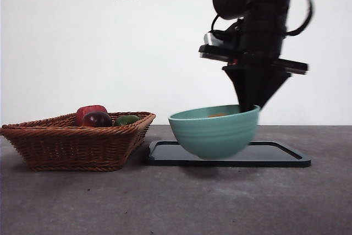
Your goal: Pick up the wifruite, put it on the bowl, pick up the plate, put it on desk
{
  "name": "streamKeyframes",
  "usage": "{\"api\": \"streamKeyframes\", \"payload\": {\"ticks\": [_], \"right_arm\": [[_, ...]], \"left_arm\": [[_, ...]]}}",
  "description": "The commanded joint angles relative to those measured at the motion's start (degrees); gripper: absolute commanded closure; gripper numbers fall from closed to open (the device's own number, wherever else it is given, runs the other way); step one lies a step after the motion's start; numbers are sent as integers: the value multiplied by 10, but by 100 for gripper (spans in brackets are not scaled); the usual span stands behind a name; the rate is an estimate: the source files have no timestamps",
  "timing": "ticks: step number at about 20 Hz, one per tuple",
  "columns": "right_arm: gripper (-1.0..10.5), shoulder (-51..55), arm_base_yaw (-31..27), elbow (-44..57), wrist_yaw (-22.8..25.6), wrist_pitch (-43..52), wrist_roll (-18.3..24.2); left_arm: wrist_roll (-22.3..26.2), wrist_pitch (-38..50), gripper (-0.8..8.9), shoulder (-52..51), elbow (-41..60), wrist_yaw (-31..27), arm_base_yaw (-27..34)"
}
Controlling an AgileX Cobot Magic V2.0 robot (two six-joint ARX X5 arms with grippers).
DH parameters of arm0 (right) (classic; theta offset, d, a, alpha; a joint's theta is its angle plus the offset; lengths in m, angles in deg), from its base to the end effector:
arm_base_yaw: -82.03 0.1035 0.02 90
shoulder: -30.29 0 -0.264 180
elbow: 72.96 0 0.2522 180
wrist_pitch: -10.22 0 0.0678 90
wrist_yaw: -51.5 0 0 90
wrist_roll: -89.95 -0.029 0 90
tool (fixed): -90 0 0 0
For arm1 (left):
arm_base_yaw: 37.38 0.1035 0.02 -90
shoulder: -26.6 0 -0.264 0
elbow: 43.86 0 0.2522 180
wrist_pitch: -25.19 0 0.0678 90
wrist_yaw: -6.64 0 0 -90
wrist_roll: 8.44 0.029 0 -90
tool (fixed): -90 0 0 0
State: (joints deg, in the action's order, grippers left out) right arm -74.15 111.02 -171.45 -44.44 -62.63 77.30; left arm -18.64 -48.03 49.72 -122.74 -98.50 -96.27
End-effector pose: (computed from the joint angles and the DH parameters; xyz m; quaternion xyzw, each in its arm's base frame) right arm 0.3095 0.1749 0.2382 -0.0448 0.6437 0.1620 0.7466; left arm 0.0119 -0.0051 0.3869 0.0095 0.1534 -0.3560 0.9217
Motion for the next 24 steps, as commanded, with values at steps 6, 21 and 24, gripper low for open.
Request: {"api": "streamKeyframes", "payload": {"ticks": [6,21,24], "right_arm": [[938,-152,-56,-215,-8,-50,61],[599,-206,-90,-268,2,-51,75],[499,-194,-94,-365,17,-121,75]], "left_arm": [[-4,8,215,1,-7,-3,-5],[-4,8,215,1,-7,-3,-5],[-4,8,215,1,-7,-3,-5]]}}
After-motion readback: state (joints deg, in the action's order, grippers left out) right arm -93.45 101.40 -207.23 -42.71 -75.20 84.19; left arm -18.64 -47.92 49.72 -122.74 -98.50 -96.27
